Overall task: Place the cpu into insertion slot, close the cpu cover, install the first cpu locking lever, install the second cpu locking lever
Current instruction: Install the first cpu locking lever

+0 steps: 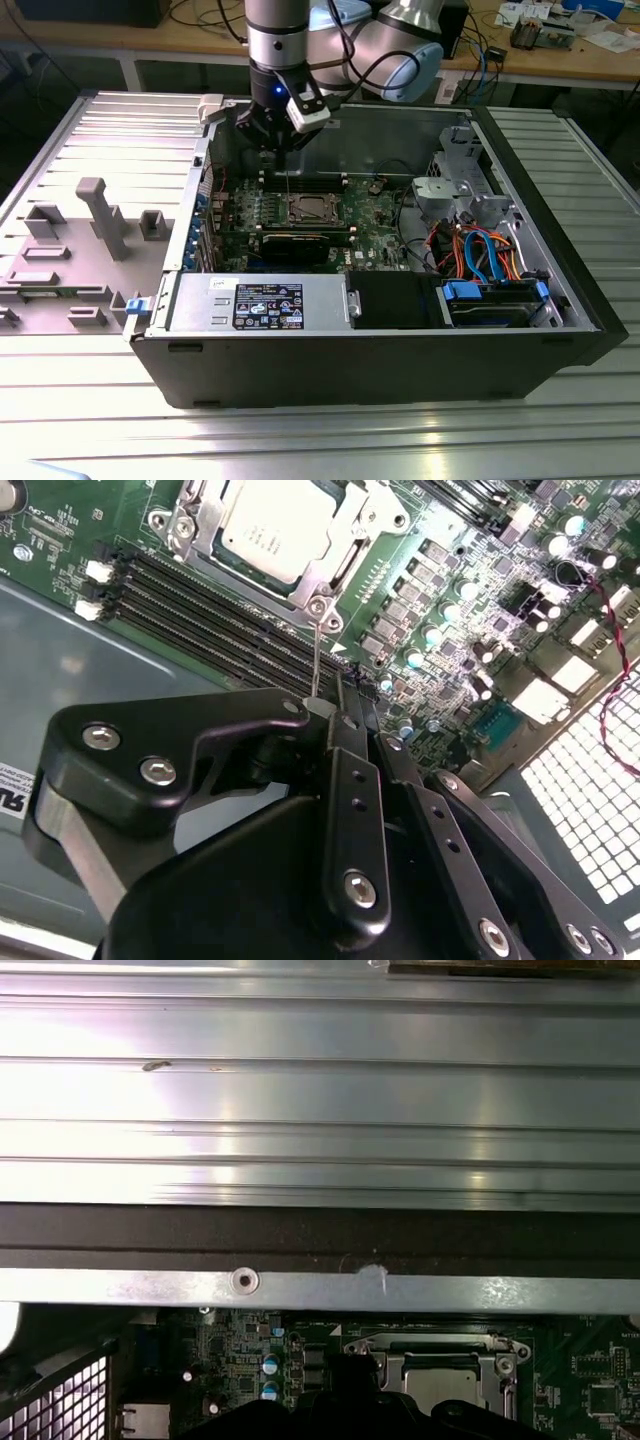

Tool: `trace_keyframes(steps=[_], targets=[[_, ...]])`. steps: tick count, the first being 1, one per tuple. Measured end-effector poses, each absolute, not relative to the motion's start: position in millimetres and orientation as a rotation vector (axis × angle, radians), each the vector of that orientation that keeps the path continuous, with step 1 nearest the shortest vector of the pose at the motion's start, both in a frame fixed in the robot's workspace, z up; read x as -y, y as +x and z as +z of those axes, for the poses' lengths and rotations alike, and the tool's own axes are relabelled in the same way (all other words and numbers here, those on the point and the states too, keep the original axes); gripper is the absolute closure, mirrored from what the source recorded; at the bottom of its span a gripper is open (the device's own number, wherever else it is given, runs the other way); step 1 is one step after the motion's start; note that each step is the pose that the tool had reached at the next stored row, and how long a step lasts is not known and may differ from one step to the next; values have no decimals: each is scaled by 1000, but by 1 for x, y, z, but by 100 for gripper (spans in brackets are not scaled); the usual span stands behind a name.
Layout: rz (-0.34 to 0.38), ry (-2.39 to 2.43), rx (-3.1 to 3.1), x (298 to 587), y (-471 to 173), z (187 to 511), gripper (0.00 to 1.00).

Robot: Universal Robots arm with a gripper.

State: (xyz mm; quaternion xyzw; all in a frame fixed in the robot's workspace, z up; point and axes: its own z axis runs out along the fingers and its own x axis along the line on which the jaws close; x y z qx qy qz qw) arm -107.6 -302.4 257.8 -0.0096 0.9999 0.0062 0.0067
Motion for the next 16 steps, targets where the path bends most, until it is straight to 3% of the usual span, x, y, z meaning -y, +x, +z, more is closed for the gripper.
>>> trace_keyframes(steps=[16], targets=[[19,-30,-3128,301,-93,255,89]])
